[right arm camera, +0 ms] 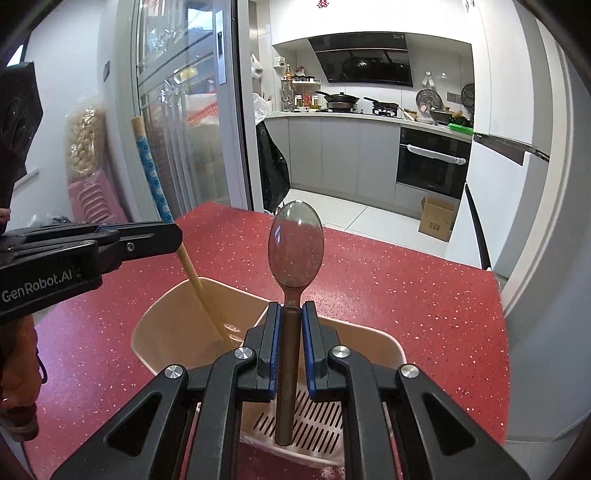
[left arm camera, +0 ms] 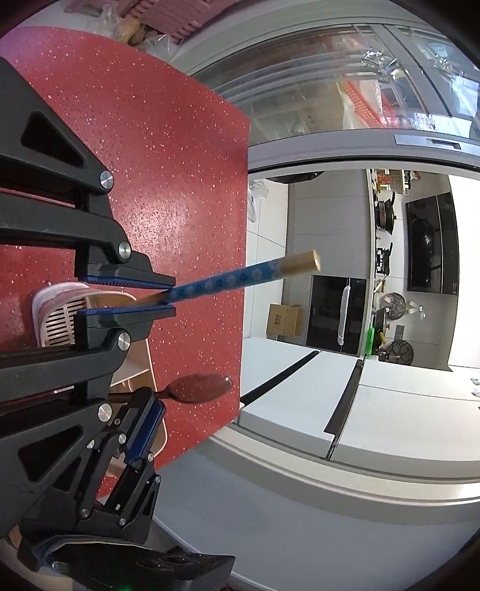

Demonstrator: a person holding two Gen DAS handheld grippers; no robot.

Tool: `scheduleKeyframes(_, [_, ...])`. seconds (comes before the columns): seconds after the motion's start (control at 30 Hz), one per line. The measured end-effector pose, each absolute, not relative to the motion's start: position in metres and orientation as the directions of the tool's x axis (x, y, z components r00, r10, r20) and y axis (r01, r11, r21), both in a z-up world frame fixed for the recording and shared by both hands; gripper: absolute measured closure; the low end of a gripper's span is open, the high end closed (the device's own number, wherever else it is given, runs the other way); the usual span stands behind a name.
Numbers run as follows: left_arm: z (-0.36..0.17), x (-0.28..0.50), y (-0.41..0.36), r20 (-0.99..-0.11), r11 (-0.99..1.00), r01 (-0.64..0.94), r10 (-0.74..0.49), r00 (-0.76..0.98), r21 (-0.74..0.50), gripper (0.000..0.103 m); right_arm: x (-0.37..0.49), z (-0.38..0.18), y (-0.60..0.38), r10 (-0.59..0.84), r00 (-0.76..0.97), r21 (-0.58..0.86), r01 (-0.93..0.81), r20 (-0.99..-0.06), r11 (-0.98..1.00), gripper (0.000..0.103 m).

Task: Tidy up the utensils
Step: 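Lower the spoon into the holder and open the right tool while the left drops the chopstick in, then move both open tools back over the remaining utensils on the table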

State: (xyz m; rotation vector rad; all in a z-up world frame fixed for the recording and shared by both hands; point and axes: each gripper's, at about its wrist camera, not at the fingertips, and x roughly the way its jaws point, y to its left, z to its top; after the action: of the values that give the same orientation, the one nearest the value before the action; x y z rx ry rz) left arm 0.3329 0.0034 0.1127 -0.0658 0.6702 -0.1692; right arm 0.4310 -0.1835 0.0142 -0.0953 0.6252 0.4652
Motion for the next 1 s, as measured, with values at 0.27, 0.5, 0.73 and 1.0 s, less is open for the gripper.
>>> scheduleKeyframes(0.27, [0.123, 0.325, 0.009, -0.612, 0.985, 0.111, -0.169, 0.773, -0.131, 0.067, 0.431, 0.017, -0.187, 0.399, 0.691, 0.096, -0.434, -0.603, 0.896, 0.072])
scheduleKeyframes(0.5, [0.128, 0.317, 0.011, -0.606, 0.990, 0.089, -0.135, 0.784, -0.106, 0.067, 0.418, 0.033, -0.197, 0.426, 0.700, 0.150, -0.422, -0.573, 0.894, 0.063])
scheduleKeyframes(0.73, [0.135, 0.312, 0.015, -0.602, 0.989, 0.076, -0.136, 0.787, -0.124, 0.067, 0.395, 0.051, -0.202, 0.442, 0.709, 0.166, -0.426, -0.550, 0.889, 0.059])
scheduleKeyframes(1.0, [0.161, 0.274, 0.019, -0.542, 0.988, 0.090, -0.144, 0.828, -0.125, 0.067, 0.362, 0.063, -0.213, 0.455, 0.712, 0.215, -0.406, -0.535, 0.888, 0.055])
